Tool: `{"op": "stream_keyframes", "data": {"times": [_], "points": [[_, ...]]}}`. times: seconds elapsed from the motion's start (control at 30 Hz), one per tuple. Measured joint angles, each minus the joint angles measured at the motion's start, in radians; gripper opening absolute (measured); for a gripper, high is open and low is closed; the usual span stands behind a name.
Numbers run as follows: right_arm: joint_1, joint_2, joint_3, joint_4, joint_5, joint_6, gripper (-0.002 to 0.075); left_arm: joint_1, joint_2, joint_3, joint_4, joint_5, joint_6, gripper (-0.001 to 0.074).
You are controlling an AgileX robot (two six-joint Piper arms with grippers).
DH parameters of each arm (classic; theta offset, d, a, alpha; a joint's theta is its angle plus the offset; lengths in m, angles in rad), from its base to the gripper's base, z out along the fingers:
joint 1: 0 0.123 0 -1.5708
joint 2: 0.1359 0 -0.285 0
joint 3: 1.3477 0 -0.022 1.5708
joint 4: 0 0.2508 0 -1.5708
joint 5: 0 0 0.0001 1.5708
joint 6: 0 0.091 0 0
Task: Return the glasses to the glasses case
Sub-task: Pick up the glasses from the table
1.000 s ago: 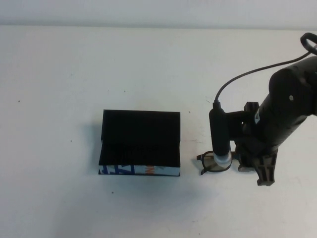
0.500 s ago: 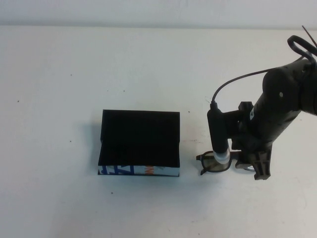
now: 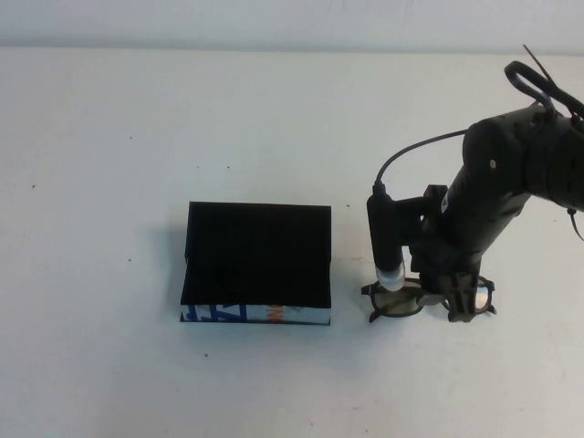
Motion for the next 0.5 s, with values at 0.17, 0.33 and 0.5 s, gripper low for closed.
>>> {"op": "stream_keyframes", "data": {"times": [0.17, 0.33, 0.5], "points": [[0.000, 0.019, -0.006, -0.019, 0.029, -0.002, 0.0308, 0.000, 0.000, 0.000, 0.000, 0.000, 0.000, -0.0004], [0.000, 0.019, -0.006, -0.027, 0.038, -0.002, 0.0308, 0.000, 0.000, 0.000, 0.000, 0.000, 0.000, -0.0004], [0.000, 0.021, -0.006, -0.029, 0.036, -0.002, 0.0308, 0.000, 0.000, 0.000, 0.000, 0.000, 0.000, -0.0004]]}}
